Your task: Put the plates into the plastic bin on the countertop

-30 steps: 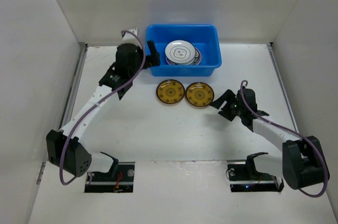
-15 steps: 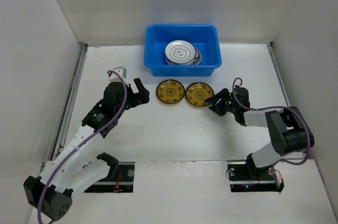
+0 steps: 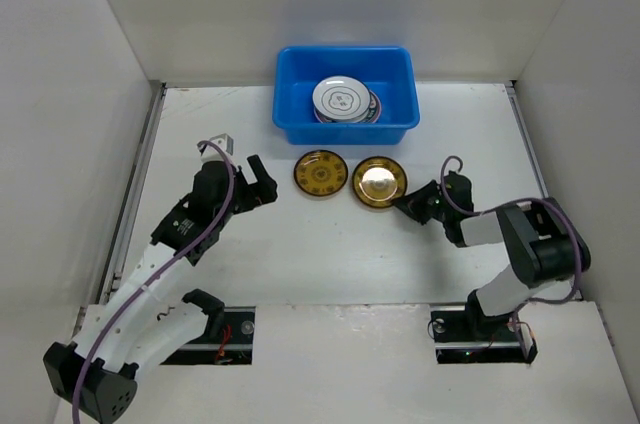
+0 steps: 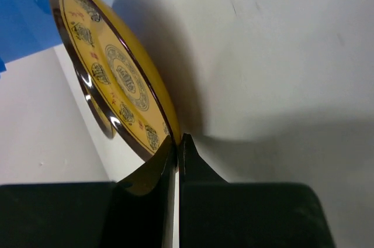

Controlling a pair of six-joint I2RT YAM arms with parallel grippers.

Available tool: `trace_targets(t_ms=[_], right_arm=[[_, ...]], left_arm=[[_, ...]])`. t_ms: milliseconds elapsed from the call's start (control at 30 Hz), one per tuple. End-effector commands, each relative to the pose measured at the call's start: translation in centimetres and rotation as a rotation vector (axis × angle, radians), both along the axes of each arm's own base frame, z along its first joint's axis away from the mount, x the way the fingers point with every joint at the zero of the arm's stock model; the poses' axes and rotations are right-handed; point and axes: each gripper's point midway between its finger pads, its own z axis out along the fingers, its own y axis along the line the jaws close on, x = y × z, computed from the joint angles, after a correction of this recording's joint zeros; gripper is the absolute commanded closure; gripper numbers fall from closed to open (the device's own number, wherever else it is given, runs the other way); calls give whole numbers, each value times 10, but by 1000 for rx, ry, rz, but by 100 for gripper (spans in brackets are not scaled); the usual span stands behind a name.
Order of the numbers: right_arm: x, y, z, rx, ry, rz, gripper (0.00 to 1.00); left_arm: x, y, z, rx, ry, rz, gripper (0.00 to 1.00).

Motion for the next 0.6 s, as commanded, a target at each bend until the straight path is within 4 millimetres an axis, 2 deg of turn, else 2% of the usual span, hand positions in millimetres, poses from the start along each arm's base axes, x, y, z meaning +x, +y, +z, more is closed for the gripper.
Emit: trace_targets(t_ms=[0,100,200,233,300,400,567], right_arm=[[-3,-7,39,10,-87,-26,100],[-14,-10,77,-16,-138,-24,100],[-25,-6,126,-94,-214,21,100],[-26,-6,147,-137,-249,33,100],[-23,-6,176,-200,-293,55,100],[-5,-2,202,-254,-315,85,100],[54,14,230,-317,-359,107,100]], left_arm=[[2,0,-7,10,12,0,0],[7,-6,-14,12,26,-19,0],[11,-12,-23,1,41,-33,0],[12,-13,-26,-5,45,-38,0],[14,-18,-33,-15,61,-50,0],[16,-21,-42,-25,86,-63,0],[12,-21,-51,-49,110,-62,0]])
